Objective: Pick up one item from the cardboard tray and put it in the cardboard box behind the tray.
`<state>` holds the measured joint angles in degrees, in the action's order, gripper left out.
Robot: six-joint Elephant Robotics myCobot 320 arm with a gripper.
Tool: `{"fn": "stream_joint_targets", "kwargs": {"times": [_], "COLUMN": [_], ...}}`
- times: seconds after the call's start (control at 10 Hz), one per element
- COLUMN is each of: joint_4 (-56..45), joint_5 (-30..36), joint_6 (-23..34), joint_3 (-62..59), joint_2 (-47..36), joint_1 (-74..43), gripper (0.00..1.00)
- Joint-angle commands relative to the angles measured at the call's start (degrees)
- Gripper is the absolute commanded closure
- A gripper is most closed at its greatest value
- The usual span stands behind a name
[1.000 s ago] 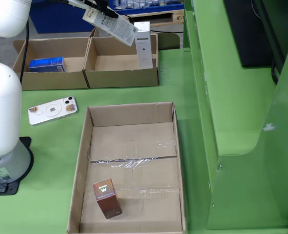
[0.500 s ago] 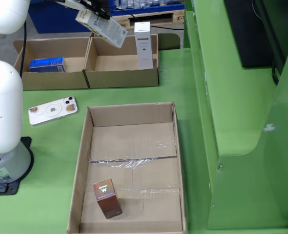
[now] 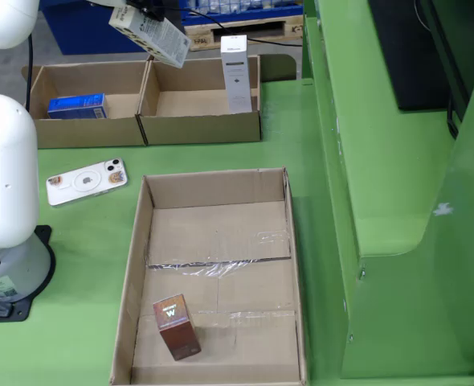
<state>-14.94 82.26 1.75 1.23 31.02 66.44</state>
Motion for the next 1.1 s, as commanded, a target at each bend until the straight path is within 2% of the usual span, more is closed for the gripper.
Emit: {"fn": "stream_joint_targets", "kwargs": {"times": [0.0, 0.6, 0.8, 1.0], "joint_4": [3.0, 9.4, 16.1, 16.1], "joint_5": [-1.4, 0.2, 2.6, 2.6], "joint_6": [0.2, 1.8, 2.2, 2.2], "joint_3": [-1.2, -1.2, -1.2, -1.2], "joint_2": [-0.4, 5.2, 13.1, 13.1], "joint_1": [2.8, -0.3, -4.7, -4.7], "gripper": [1.00, 1.00, 1.00, 1.00]}}
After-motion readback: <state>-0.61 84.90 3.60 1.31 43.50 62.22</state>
